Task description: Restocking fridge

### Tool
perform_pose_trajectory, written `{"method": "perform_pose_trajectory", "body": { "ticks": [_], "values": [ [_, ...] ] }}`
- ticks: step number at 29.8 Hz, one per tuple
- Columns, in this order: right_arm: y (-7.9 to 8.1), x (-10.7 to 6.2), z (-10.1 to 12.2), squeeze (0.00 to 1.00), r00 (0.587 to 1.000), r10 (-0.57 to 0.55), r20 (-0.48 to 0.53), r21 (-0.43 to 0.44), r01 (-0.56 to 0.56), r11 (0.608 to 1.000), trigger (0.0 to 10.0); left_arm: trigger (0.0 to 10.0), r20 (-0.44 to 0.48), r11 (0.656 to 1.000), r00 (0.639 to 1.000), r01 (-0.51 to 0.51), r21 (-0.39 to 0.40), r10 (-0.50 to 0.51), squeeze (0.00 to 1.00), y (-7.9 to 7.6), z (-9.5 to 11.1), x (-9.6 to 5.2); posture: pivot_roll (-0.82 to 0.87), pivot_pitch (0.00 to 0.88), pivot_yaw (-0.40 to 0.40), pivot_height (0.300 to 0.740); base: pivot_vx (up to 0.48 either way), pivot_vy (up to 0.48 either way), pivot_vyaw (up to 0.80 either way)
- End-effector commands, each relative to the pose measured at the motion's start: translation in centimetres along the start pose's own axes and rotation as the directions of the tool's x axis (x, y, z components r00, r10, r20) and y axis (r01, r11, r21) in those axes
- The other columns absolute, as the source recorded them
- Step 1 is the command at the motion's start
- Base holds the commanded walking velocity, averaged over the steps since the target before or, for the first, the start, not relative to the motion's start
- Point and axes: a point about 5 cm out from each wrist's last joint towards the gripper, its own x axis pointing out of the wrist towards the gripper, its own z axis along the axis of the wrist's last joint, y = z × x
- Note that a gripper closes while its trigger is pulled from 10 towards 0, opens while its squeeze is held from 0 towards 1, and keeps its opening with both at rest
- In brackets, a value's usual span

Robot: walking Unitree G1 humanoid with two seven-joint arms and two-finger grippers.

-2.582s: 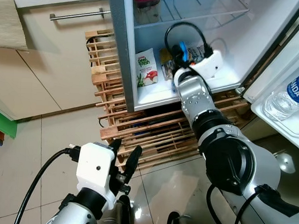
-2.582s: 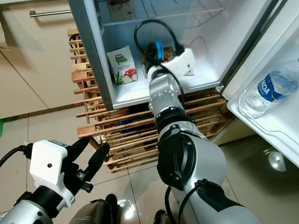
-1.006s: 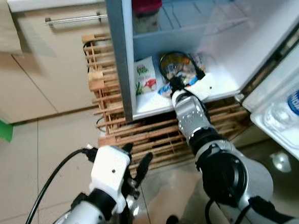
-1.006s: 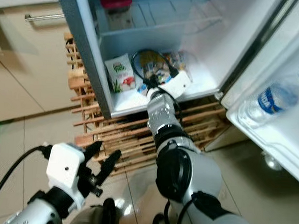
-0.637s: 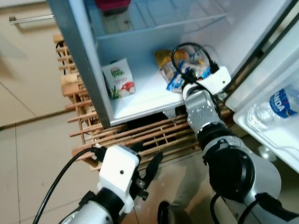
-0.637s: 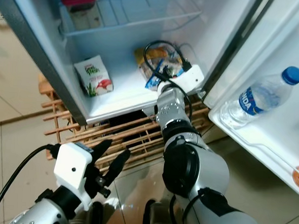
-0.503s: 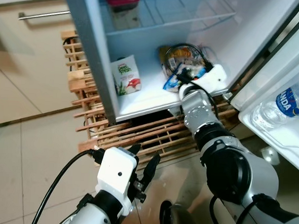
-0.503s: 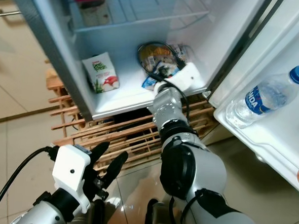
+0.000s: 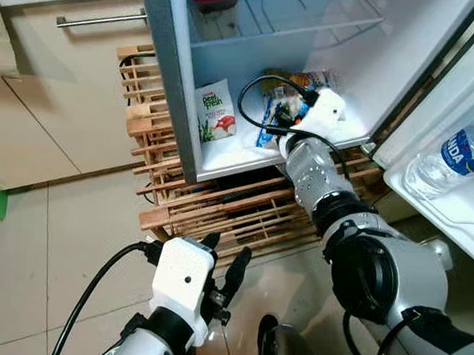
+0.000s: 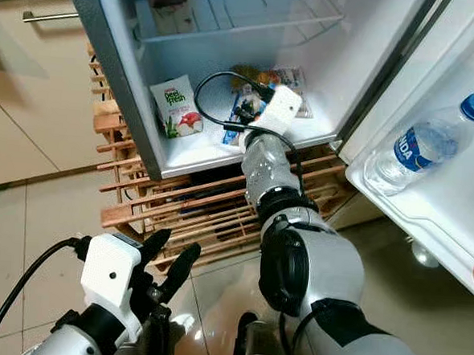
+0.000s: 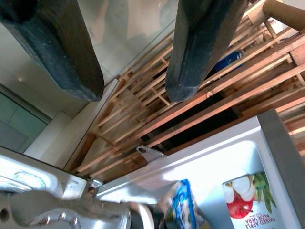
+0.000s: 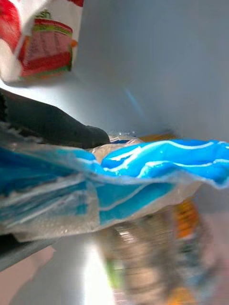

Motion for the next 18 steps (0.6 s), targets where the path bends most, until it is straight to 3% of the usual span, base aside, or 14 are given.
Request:
{"method": "perform_pose_trajectory", "body": {
  "ticks": [1, 3, 4, 5, 6, 9, 11, 18],
  "values": [
    [0.2, 0.0, 0.2, 0.00, 1.000, -0.001, 0.005, -0.085, 0.001, 0.996, 0.0, 10.0, 0.021, 1.000, 1.000, 0.004, -0.004, -0.003, 0.00, -0.3, 0.4, -0.4, 0.17, 0.320, -0.017, 0.736, 0.000, 0.000, 0.00],
    [0.2, 0.1, 0.5, 0.00, 1.000, -0.017, 0.021, -0.204, 0.021, 0.979, 0.0, 10.0, 0.021, 1.000, 1.000, 0.003, -0.004, -0.003, 0.00, -0.4, 0.4, -0.4, 0.17, 0.320, -0.017, 0.736, 0.000, 0.000, 0.00],
    [0.1, 0.1, 0.7, 0.55, 0.999, -0.023, 0.033, -0.258, 0.031, 0.966, 3.9, 10.0, 0.021, 1.000, 1.000, 0.001, -0.003, -0.001, 0.00, -0.4, 0.4, -0.4, 0.18, 0.316, -0.017, 0.736, 0.000, 0.000, 0.00],
    [0.1, 0.1, 0.7, 0.55, 0.999, -0.023, 0.033, -0.258, 0.031, 0.966, 3.9, 10.0, 0.021, 1.000, 1.000, 0.001, -0.003, -0.001, 0.00, -0.4, 0.4, -0.4, 0.18, 0.316, -0.017, 0.736, 0.000, 0.000, 0.00],
    [0.4, 0.1, 1.0, 1.00, 0.999, -0.009, 0.050, -0.388, 0.027, 0.921, 10.0, 10.0, 0.023, 1.000, 1.000, -0.002, -0.003, 0.002, 0.00, -0.5, 0.4, -0.5, 0.18, 0.313, -0.019, 0.736, 0.000, 0.000, 0.00],
    [0.9, 0.1, 1.1, 1.00, 0.999, 0.023, 0.048, -0.462, 0.002, 0.887, 10.0, 10.0, 0.023, 1.000, 1.000, -0.006, -0.004, 0.006, 0.00, -0.5, 0.4, -0.5, 0.18, 0.309, -0.022, 0.736, 0.000, 0.000, 0.00],
    [1.0, 0.1, 1.1, 1.00, 0.998, 0.030, 0.046, -0.456, -0.005, 0.890, 10.0, 10.0, 0.024, 1.000, 1.000, -0.008, -0.004, 0.008, 0.00, -0.5, 0.4, -0.5, 0.18, 0.309, -0.022, 0.736, 0.000, 0.000, 0.00],
    [1.1, 0.2, 1.7, 1.00, 0.998, 0.028, 0.053, -0.293, -0.012, 0.956, 10.0, 10.0, 0.026, 1.000, 1.000, -0.016, -0.003, 0.016, 0.00, -0.5, 0.4, -0.6, 0.18, 0.306, -0.028, 0.736, 0.000, 0.000, 0.00]
  ]
}}
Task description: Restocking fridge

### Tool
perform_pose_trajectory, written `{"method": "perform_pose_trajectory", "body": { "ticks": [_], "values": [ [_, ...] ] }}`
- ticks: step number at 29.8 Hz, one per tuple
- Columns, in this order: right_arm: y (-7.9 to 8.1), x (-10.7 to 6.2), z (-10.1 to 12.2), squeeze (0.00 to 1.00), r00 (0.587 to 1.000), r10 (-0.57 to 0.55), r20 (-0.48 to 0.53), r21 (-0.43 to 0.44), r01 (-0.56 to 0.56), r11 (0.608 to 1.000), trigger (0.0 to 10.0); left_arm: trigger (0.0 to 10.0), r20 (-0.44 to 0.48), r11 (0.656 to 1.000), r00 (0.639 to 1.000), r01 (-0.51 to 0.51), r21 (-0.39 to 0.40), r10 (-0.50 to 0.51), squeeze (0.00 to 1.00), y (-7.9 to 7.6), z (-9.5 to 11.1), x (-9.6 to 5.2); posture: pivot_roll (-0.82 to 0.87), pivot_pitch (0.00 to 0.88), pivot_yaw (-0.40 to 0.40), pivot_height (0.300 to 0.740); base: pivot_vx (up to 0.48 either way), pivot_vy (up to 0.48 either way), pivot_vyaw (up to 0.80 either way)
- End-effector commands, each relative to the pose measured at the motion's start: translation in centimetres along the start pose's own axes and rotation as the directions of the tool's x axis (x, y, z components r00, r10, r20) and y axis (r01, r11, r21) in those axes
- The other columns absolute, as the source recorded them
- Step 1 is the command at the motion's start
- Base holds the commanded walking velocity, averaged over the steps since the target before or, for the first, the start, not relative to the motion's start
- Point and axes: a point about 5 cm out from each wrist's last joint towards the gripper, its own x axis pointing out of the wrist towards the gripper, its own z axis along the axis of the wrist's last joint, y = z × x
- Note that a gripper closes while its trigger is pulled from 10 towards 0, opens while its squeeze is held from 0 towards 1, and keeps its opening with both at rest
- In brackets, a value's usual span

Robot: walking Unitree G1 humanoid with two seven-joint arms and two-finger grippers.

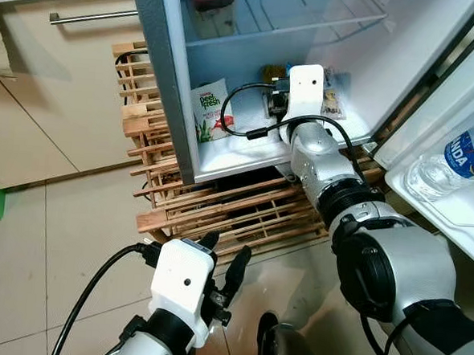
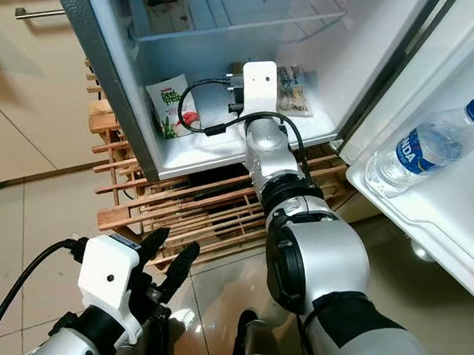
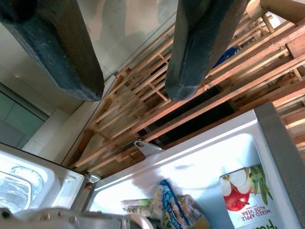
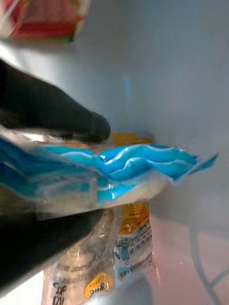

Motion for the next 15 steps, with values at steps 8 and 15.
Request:
{"method": "perform_pose_trajectory", "body": {
  "ticks": [8, 15],
  "values": [
    [0.7, 0.2, 2.4, 1.00, 0.990, -0.052, 0.128, -0.283, 0.087, 0.955, 10.0, 10.0, 0.003, 1.000, 1.000, -0.006, -0.007, 0.006, 0.00, -0.2, 0.1, -0.4, 0.18, 0.304, -0.027, 0.736, 0.000, 0.000, 0.00],
    [2.9, -0.1, 3.0, 1.00, 0.979, 0.030, 0.202, -0.477, 0.072, 0.876, 10.0, 10.0, 0.001, 1.000, 1.000, -0.006, -0.006, 0.006, 0.00, -0.2, 0.1, -0.3, 0.18, 0.304, -0.026, 0.736, 0.000, 0.000, 0.00]
  ]
}}
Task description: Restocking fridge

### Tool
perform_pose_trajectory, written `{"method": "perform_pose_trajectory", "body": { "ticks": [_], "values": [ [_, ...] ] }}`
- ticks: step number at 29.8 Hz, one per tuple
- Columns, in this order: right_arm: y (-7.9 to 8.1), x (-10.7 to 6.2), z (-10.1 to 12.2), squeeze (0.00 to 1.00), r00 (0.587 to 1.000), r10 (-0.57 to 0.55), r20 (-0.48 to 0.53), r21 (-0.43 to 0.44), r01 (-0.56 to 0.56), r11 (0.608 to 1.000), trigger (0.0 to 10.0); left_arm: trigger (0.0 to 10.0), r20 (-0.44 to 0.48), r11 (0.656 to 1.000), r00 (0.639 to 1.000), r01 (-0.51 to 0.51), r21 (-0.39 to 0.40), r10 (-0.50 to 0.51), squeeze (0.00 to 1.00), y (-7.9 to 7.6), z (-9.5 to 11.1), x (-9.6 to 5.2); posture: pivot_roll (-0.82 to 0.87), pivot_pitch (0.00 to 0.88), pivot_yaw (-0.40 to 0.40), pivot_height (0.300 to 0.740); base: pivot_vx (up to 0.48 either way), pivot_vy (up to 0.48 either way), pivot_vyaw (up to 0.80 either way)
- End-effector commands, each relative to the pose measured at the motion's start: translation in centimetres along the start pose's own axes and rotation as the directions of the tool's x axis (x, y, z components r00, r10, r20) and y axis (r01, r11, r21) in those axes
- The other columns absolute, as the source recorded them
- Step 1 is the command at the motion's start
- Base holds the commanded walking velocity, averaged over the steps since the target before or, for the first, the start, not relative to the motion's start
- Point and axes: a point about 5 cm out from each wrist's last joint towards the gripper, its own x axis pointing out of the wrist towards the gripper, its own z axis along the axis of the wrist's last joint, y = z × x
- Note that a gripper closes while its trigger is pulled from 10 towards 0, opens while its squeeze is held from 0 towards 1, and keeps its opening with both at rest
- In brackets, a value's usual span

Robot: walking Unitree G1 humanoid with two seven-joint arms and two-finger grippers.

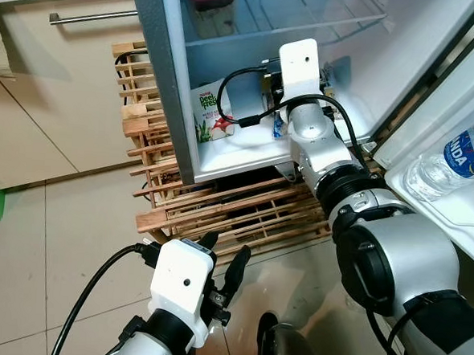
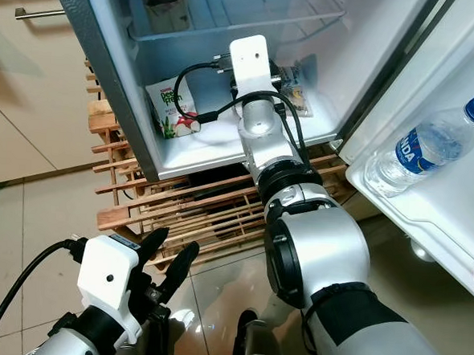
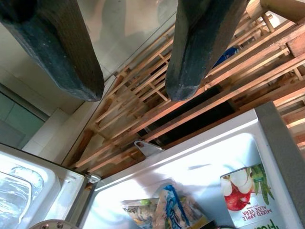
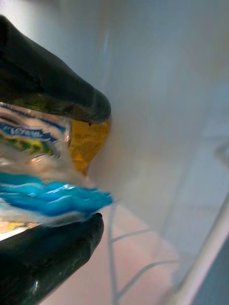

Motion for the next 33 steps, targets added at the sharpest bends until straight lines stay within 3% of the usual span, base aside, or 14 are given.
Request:
{"method": "perform_pose_trajectory", "body": {
  "ticks": [1, 5, 7, 8, 12, 16, 19, 25, 30, 33],
  "values": [
    [1.2, -0.1, 1.2, 1.00, 0.997, 0.038, 0.069, -0.080, -0.033, 0.996, 10.0, 10.0, -0.001, 1.000, 1.000, -0.003, -0.007, 0.003, 0.00, -0.2, 0.0, -0.3, 0.18, 0.304, -0.026, 0.736, 0.000, 0.000, 0.00],
    [3.3, -0.6, 2.3, 1.00, 0.984, 0.118, 0.136, -0.089, -0.107, 0.990, 10.0, 10.0, -0.002, 1.000, 1.000, -0.001, -0.007, 0.001, 0.00, -0.2, 0.0, -0.3, 0.18, 0.305, -0.025, 0.736, 0.000, 0.000, 0.00],
    [3.6, -0.7, 2.6, 1.00, 0.981, 0.129, 0.148, -0.074, -0.119, 0.990, 10.0, 10.0, -0.002, 1.000, 1.000, -0.001, -0.007, 0.001, 0.00, -0.2, 0.0, -0.3, 0.18, 0.305, -0.025, 0.736, 0.000, 0.000, 0.00],
    [3.8, -0.8, 2.7, 0.00, 0.978, 0.137, 0.157, -0.059, -0.129, 0.990, 10.0, 10.0, -0.002, 1.000, 1.000, -0.001, -0.006, 0.001, 0.00, -0.2, 0.0, -0.3, 0.18, 0.305, -0.025, 0.736, 0.000, 0.000, 0.00],
    [4.5, -1.0, 3.0, 0.00, 0.975, 0.141, 0.173, 0.010, -0.145, 0.989, 10.0, 10.0, -0.002, 1.000, 1.000, 0.001, -0.006, -0.001, 0.00, -0.2, 0.0, -0.3, 0.18, 0.308, -0.024, 0.736, 0.000, 0.000, 0.00],
    [3.7, -0.8, 3.2, 0.00, 0.982, 0.075, 0.174, 0.095, -0.092, 0.991, 10.0, 10.0, -0.003, 1.000, 1.000, 0.002, -0.006, -0.002, 0.00, -0.2, 0.0, -0.2, 0.18, 0.314, -0.024, 0.736, 0.000, 0.000, 0.00],
    [3.5, -0.8, 3.1, 0.00, 0.982, 0.055, 0.183, 0.092, -0.073, 0.993, 10.0, 10.0, -0.001, 1.000, 1.000, 0.003, -0.006, -0.003, 0.00, -0.2, 0.0, -0.2, 0.18, 0.314, -0.024, 0.736, 0.000, 0.000, 0.00],
    [3.1, -1.4, 1.0, 0.00, 0.989, 0.000, 0.148, 0.312, -0.047, 0.949, 10.0, 10.0, -0.004, 1.000, 1.000, 0.005, -0.008, -0.005, 0.00, -0.2, -0.2, 0.3, 0.14, 0.330, -0.041, 0.736, 0.000, 0.000, 0.00],
    [2.7, -3.6, -1.5, 0.00, 0.975, -0.060, 0.215, 0.422, -0.038, 0.906, 10.0, 10.0, -0.004, 1.000, 1.000, -0.006, -0.002, 0.006, 0.00, 0.4, -0.4, 1.0, 0.09, 0.316, -0.054, 0.736, 0.000, 0.000, 0.00],
    [1.4, -6.5, -3.9, 0.00, 0.975, -0.101, 0.198, 0.444, 0.003, 0.896, 10.0, 10.0, 0.006, 1.000, 1.000, -0.010, -0.009, 0.010, 0.00, 0.8, -0.6, 1.7, 0.05, 0.301, -0.059, 0.736, 0.000, 0.000, 0.00]
  ]
}}
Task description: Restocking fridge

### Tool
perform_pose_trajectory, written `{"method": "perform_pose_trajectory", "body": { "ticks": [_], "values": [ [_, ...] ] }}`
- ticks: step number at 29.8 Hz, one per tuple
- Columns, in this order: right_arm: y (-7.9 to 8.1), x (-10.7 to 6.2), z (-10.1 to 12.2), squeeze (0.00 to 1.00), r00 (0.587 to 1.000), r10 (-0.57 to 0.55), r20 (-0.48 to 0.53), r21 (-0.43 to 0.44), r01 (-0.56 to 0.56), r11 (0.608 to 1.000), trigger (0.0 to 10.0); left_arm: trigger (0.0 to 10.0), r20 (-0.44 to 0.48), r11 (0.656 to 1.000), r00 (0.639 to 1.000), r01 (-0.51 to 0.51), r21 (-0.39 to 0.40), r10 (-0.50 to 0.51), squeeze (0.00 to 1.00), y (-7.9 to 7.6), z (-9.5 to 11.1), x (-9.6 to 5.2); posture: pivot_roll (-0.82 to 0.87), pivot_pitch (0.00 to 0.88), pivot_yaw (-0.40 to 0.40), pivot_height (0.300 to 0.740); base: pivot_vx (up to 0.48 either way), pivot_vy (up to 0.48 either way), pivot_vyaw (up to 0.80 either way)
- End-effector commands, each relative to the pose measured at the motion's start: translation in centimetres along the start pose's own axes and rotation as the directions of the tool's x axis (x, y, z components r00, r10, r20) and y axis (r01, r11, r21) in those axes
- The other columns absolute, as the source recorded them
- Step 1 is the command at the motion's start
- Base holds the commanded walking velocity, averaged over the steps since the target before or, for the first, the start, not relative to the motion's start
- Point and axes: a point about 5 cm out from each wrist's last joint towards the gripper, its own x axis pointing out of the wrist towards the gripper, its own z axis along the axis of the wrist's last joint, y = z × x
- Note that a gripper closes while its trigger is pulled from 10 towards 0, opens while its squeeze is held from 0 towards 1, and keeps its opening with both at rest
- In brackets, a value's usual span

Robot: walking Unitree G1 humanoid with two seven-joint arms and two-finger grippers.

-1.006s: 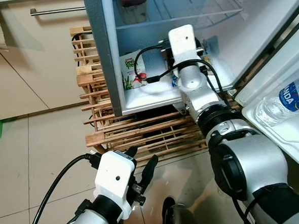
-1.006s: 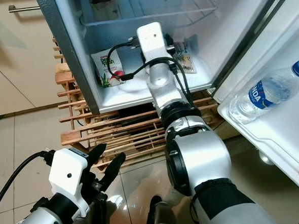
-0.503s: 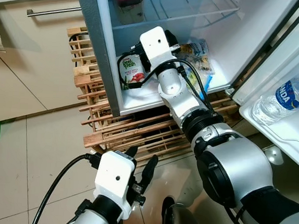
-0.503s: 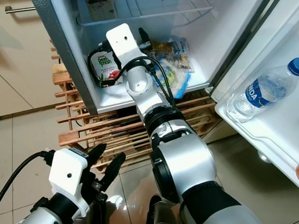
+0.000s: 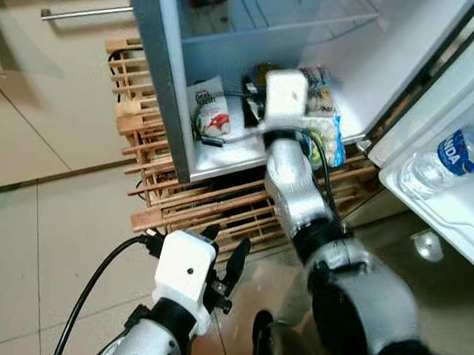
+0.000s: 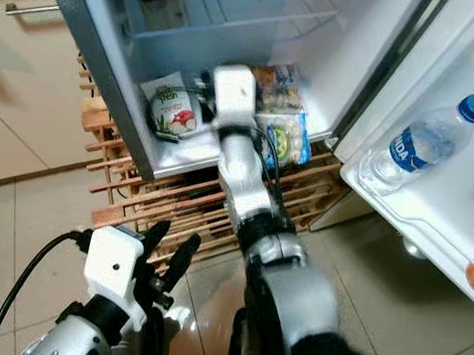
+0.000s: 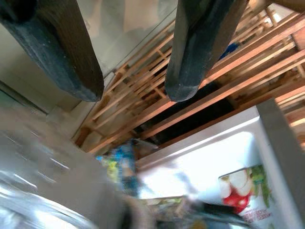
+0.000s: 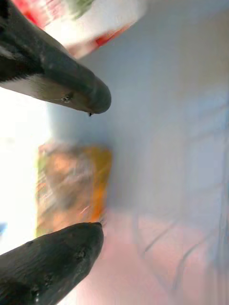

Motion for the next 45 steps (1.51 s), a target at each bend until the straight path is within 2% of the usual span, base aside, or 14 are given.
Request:
{"method": "perform_pose_trajectory", "body": {
  "ticks": [1, 5, 8, 9, 11, 13, 15, 18, 22, 25, 29, 31, 37, 45],
  "values": [
    [-1.2, -1.7, 1.1, 0.00, 0.999, -0.027, 0.038, 0.027, 0.026, 0.999, 10.0, 10.0, 0.000, 1.000, 1.000, 0.009, -0.028, -0.009, 0.00, 0.0, -0.3, 0.2, 0.04, 0.298, -0.060, 0.736, 0.000, 0.000, 0.00],
    [-3.9, -7.2, 1.0, 0.00, 0.995, -0.097, -0.037, -0.002, 0.097, 0.995, 10.0, 10.0, 0.011, 0.999, 1.000, 0.016, -0.047, -0.016, 0.00, 0.4, -0.5, 1.1, -0.02, 0.265, -0.044, 0.736, 0.000, 0.000, 0.00],
    [-5.5, -10.3, -3.5, 0.00, 0.965, -0.148, -0.214, -0.027, 0.146, 0.989, 10.0, 10.0, 0.012, 0.997, 1.000, 0.020, -0.071, -0.020, 0.00, 0.9, -0.8, 2.0, -0.05, 0.240, -0.006, 0.736, 0.000, 0.000, 0.00],
    [-5.5, -10.3, -3.5, 0.00, 0.965, -0.148, -0.214, -0.027, 0.146, 0.989, 10.0, 10.0, 0.012, 0.997, 1.000, 0.020, -0.071, -0.020, 0.00, 0.9, -0.8, 2.0, -0.05, 0.240, -0.006, 0.736, 0.000, 0.000, 0.00],
    [-7.1, -12.7, -7.5, 0.00, 0.905, -0.226, -0.359, -0.075, 0.214, 0.974, 10.0, 10.0, 0.016, 0.997, 1.000, 0.027, -0.076, -0.025, 0.00, 1.4, -0.8, 2.7, -0.04, 0.216, 0.024, 0.736, 0.000, 0.000, 0.00],
    [-7.7, -13.8, -8.8, 0.00, 0.851, -0.272, -0.449, -0.059, 0.276, 0.959, 10.0, 10.0, 0.032, 0.998, 0.999, 0.041, -0.046, -0.040, 0.00, 2.4, -0.3, 3.3, -0.04, 0.175, 0.075, 0.736, 0.000, 0.000, 0.00],
    [-7.3, -13.4, -9.1, 0.00, 0.826, -0.263, -0.499, 0.020, 0.314, 0.949, 10.0, 10.0, 0.044, 0.998, 0.998, 0.046, -0.031, -0.045, 0.00, 3.1, 0.0, 3.8, -0.04, 0.156, 0.088, 0.736, 0.000, 0.000, 0.00],
    [-6.9, -12.5, -8.9, 0.00, 0.832, -0.233, -0.503, 0.057, 0.301, 0.952, 10.0, 10.0, 0.051, 0.999, 0.998, 0.044, -0.032, -0.042, 0.00, 3.6, 0.1, 4.2, -0.04, 0.145, 0.093, 0.736, 0.000, 0.000, 0.00],
    [-5.9, -9.0, -6.6, 0.00, 0.895, -0.171, -0.412, 0.139, 0.247, 0.959, 10.0, 10.0, 0.070, 0.999, 0.998, -0.006, -0.045, 0.009, 0.00, 5.1, -0.1, 5.9, -0.06, 0.098, 0.091, 0.736, 0.000, 0.000, 0.00],
    [-5.5, -8.5, -5.9, 0.00, 0.919, -0.145, -0.368, 0.107, 0.197, 0.974, 10.0, 10.0, 0.060, 0.997, 0.998, -0.027, -0.073, 0.032, 0.00, 5.7, -0.4, 6.2, -0.06, 0.087, 0.085, 0.736, 0.000, 0.000, 0.00],
    [-5.3, -8.2, -3.6, 0.00, 0.953, -0.082, -0.291, -0.009, 0.082, 0.997, 10.0, 10.0, -0.013, 0.954, 0.989, -0.143, -0.263, 0.144, 0.00, 7.8, -2.6, 5.9, -0.10, 0.047, 0.042, 0.736, 0.000, 0.000, 0.00],
    [-5.9, -8.7, -3.1, 0.00, 0.954, -0.078, -0.288, -0.029, 0.073, 0.997, 10.0, 10.0, -0.041, 0.949, 0.987, -0.163, -0.270, 0.158, 0.00, 8.2, -3.7, 5.7, -0.12, 0.040, 0.033, 0.736, 0.000, 0.000, 0.00],
    [-8.2, -9.7, -4.8, 0.00, 0.924, -0.153, -0.351, -0.053, 0.144, 0.988, 10.0, 10.0, 0.023, 0.990, 0.999, -0.041, -0.132, 0.045, 0.00, 6.3, -2.6, 7.9, -0.16, 0.022, 0.034, 0.736, 0.000, 0.000, 0.00],
    [-8.2, -9.4, -6.9, 0.00, 0.872, -0.158, -0.464, 0.013, 0.185, 0.983, 10.0, 10.0, 0.089, 0.997, 0.995, 0.058, -0.052, -0.053, 0.00, 5.1, -1.5, 8.7, -0.16, 0.013, 0.051, 0.736, 0.403, 0.000, 0.00]
  ]
}}
